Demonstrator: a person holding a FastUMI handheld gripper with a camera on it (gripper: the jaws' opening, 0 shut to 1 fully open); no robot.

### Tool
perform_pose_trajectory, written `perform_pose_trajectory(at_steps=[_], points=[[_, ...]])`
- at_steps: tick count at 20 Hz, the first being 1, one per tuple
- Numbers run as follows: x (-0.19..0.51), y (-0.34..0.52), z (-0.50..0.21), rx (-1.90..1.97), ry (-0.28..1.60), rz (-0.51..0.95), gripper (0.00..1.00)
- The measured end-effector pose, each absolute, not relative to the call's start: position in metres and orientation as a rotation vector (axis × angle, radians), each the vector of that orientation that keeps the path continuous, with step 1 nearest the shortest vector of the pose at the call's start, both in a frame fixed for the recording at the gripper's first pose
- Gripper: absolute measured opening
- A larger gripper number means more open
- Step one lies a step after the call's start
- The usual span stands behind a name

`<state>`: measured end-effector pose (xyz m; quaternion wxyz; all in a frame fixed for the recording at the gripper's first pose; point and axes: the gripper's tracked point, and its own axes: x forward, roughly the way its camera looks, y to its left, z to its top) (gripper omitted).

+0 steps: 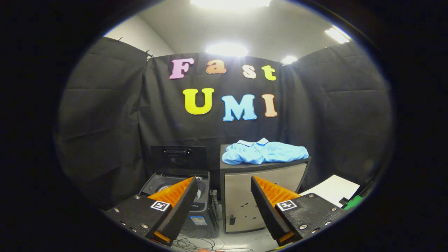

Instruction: Put the clothes into the washing machine and then close the washing machine lid.

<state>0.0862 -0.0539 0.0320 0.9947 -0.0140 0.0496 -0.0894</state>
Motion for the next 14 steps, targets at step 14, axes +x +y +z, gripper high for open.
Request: perform_pose_trajectory(at_steps=[14], points=[[0.271, -0.177, 0.066, 0.067, 0.207, -0.329, 0.95]])
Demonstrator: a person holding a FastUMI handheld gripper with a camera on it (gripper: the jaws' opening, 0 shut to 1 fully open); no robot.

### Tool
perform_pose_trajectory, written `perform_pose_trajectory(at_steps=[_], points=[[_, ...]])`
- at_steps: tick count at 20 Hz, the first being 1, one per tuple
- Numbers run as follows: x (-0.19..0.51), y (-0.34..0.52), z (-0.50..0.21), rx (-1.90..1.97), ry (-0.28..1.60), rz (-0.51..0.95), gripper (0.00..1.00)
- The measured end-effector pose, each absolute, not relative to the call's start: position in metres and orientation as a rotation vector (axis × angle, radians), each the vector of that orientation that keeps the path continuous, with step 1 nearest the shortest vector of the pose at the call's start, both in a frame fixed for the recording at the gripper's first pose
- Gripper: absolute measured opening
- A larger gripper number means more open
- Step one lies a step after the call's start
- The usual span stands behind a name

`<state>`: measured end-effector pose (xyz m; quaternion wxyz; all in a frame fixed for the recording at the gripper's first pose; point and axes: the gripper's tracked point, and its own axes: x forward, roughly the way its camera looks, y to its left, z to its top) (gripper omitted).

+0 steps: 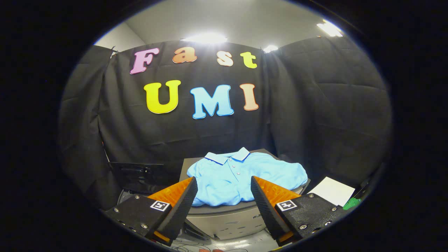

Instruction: Put the clothes into the washing machine and then close the washing machine lid.

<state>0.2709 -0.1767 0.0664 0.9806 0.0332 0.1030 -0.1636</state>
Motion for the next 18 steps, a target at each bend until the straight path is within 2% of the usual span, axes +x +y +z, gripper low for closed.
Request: perform_pose_trajectory(at_steps=[9, 18], points=[[0.369, -0.206, 0.024, 0.215, 0.357, -0.285, 0.94], [0.415, -0.215, -0.021, 0.222, 0.534, -0.248, 0.96]])
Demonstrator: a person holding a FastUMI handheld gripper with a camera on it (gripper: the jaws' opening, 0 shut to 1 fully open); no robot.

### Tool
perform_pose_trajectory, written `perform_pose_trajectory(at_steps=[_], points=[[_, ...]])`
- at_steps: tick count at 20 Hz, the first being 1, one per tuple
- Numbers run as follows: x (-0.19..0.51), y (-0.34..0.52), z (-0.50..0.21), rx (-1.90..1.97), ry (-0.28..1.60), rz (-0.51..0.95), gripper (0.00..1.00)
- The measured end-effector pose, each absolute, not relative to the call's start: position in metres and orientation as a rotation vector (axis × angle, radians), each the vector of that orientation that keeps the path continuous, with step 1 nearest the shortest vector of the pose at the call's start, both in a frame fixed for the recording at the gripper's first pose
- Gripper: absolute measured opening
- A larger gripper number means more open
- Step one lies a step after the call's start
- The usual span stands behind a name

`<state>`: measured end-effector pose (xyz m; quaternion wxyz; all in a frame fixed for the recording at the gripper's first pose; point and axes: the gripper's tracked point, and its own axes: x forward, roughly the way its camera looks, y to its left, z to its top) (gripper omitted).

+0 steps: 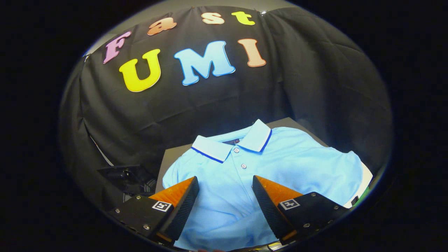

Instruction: Put the clothes into the washing machine and then close the washing machine lid.

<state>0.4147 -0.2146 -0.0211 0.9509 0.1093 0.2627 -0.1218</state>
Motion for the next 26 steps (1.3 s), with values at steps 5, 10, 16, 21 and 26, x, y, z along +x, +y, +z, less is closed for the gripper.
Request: perform_pose_trajectory(at_steps=[5, 10, 16, 21, 26], points=[[0.420, -0.218, -0.026, 0.223, 0.574, -0.245, 0.96], [0.427, -0.222, -0.032, 0.190, 0.617, -0.280, 0.91], [0.418, -0.242, -0.031, 0.272, 0.529, -0.331, 0.40], [0.418, -0.242, -0.028, 0.485, 0.458, -0.174, 0.00], [0.412, -0.241, -0.025, 0.426, 0.431, -0.205, 0.00]])
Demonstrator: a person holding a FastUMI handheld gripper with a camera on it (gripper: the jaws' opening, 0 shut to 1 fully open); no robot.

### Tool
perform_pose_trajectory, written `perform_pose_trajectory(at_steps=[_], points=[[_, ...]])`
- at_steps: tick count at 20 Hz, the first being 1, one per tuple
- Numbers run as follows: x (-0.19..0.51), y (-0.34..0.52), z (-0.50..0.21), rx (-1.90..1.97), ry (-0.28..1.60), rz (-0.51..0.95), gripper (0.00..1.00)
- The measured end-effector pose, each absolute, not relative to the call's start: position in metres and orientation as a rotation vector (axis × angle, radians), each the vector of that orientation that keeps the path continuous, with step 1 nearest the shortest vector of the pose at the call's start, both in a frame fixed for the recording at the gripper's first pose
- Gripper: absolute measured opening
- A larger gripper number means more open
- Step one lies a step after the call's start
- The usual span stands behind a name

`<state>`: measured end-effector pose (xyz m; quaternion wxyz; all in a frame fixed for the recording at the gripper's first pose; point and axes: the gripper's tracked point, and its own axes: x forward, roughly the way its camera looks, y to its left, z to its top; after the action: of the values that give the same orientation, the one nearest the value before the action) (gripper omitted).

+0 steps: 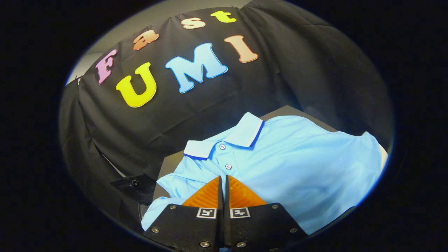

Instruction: Put the clothes into the washing machine and then close the washing machine lid.

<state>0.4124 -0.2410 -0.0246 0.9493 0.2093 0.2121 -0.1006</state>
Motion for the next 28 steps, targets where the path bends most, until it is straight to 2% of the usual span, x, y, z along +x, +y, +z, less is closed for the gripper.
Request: perform_pose_trajectory(at_steps=[5, 13, 21, 28], points=[[0.409, -0.240, -0.001, 0.296, 0.405, -0.266, 0.00], [0.399, -0.198, 0.094, -0.034, 0.347, -0.359, 0.00], [0.397, -0.120, 0.166, -0.061, 0.269, -0.340, 0.00], [0.396, -0.032, 0.198, -0.069, 0.239, -0.275, 0.00]])
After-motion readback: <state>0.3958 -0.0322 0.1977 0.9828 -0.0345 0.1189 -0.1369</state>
